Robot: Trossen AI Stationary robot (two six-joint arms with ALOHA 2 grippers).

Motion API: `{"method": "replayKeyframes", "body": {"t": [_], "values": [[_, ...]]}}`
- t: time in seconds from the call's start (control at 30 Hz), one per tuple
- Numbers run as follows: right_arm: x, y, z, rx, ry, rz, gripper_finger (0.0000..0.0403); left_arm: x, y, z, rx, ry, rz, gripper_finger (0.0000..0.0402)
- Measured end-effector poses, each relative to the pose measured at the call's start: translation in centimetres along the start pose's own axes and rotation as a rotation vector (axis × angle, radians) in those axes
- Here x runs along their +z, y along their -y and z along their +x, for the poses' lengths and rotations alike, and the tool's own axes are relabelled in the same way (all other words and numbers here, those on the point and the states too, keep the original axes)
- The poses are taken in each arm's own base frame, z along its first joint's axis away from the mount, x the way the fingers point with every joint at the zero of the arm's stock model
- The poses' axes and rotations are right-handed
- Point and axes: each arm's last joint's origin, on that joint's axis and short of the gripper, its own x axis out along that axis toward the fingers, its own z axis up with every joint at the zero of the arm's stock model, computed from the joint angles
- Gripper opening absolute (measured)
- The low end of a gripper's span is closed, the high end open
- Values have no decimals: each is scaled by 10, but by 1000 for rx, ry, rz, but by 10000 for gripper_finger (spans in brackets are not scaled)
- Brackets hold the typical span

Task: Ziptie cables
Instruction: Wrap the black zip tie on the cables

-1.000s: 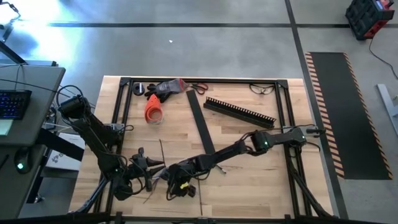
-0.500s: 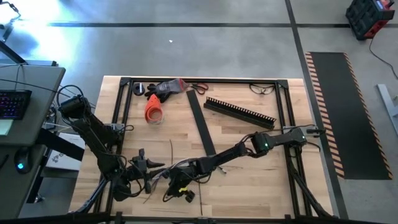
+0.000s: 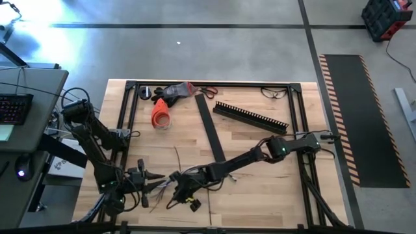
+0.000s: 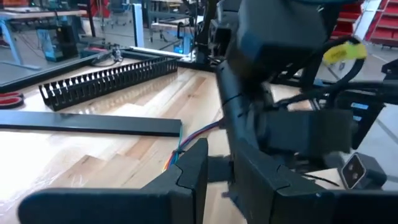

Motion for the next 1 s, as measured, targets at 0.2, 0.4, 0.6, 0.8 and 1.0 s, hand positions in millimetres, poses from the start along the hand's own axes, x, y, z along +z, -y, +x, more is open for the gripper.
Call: {"method": "replayKeyframes", "body": {"t": [0.2,0.4,0.6,0.8,1.0], "values": [[9,-7,-4,-14,-4,90,0,0,1,0,-8,-7,-28,58],[3,-18,-21,-102,6,189,0,0,1,0,-21,-23,-48,58],[-25,-38,-62,-224,156,345,0,-7,4,4,-11,-23,-45,58],[-54,-35,-92,-363,382,518,0,-25,10,21,33,-19,-36,58],[-62,-26,-99,-402,463,590,0,-45,15,43,67,-32,48,62]]}}
